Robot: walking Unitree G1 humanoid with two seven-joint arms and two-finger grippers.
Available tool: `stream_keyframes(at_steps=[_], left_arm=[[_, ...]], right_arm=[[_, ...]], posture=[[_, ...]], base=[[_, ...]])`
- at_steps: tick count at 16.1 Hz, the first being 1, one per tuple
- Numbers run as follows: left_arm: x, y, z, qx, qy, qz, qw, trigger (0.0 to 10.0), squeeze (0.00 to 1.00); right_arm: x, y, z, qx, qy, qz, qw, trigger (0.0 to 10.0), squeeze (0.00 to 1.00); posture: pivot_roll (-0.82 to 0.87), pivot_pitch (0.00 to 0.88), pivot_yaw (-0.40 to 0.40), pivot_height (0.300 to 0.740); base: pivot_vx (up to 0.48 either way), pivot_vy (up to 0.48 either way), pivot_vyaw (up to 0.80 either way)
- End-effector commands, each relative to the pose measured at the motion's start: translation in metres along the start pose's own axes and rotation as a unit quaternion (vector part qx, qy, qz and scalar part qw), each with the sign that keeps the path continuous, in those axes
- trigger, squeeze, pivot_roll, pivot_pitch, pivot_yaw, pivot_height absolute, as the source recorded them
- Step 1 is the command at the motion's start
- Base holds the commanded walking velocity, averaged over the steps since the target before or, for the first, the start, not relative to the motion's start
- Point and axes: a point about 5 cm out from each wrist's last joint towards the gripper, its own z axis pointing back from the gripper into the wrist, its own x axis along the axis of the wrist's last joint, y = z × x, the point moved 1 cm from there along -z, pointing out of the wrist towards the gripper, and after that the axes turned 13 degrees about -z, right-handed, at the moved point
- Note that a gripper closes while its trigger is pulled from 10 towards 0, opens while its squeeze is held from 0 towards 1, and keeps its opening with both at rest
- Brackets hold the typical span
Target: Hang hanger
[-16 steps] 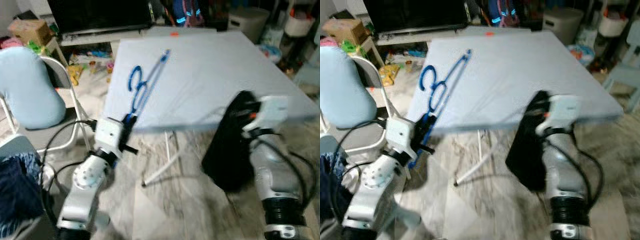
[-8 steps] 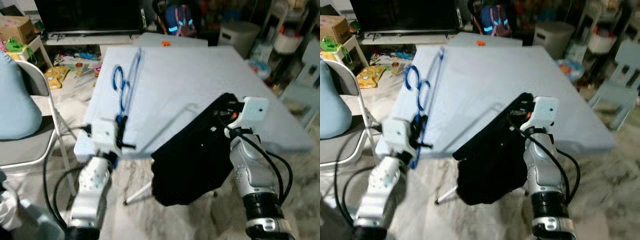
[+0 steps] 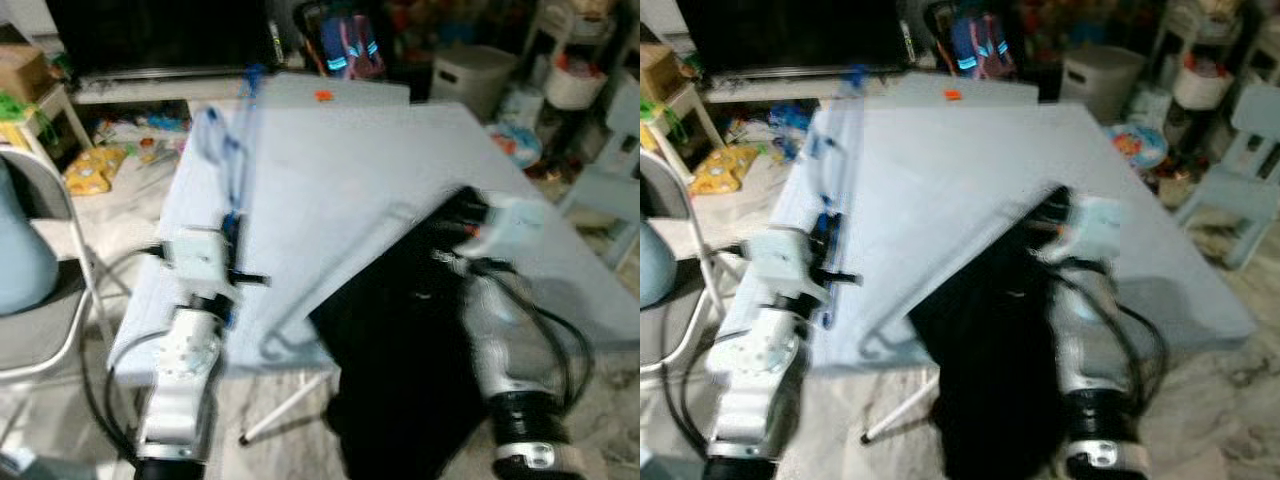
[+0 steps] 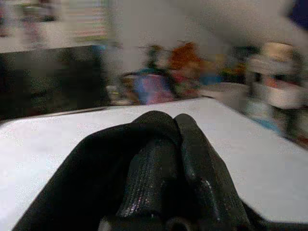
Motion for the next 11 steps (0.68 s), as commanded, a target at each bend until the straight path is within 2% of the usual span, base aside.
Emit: stream_keyframes(at_steps=[1, 5, 7, 9, 11], left_arm=[[-0.003, 0.009, 0.004, 0.012, 0.008, -0.014, 1.000, 10.0, 0.00], [-0.007, 0.013, 0.008, 0.026, 0.017, -0.021, 0.999, 10.0, 0.00], [-0.011, 0.013, 0.006, 0.032, 0.025, -0.021, 0.999, 10.0, 0.00], [-0.021, 0.009, 0.010, 0.029, 0.043, -0.028, 0.998, 10.0, 0.00], [-0.027, 0.008, 0.011, 0.032, 0.056, -0.024, 0.998, 10.0, 0.00]], right_arm=[[0.009, 0.010, -0.005, 0.011, -0.023, -0.013, 1.000, 0.0, 0.00], [0.010, 0.015, -0.005, 0.012, -0.022, -0.022, 0.999, 0.0, 0.00], [0.004, 0.011, 0.002, 0.005, -0.010, -0.022, 1.000, 0.0, 0.00], [-0.005, 0.015, 0.011, 0.035, 0.006, 0.002, 0.999, 0.0, 0.00], [-0.011, 0.021, 0.011, 0.037, 0.024, -0.033, 0.998, 0.0, 0.00]], posture=[[0.06, 0.021, -0.025, 0.740], [0.04, 0.012, -0.030, 0.740], [0.03, 0.004, -0.037, 0.740], [0.03, 0.000, -0.047, 0.740], [0.03, 0.000, -0.046, 0.740]], base=[[0.000, 0.000, 0.00], [0.000, 0.000, 0.00], [0.000, 0.000, 0.00], [0.000, 0.000, 0.00], [0.000, 0.000, 0.00]])
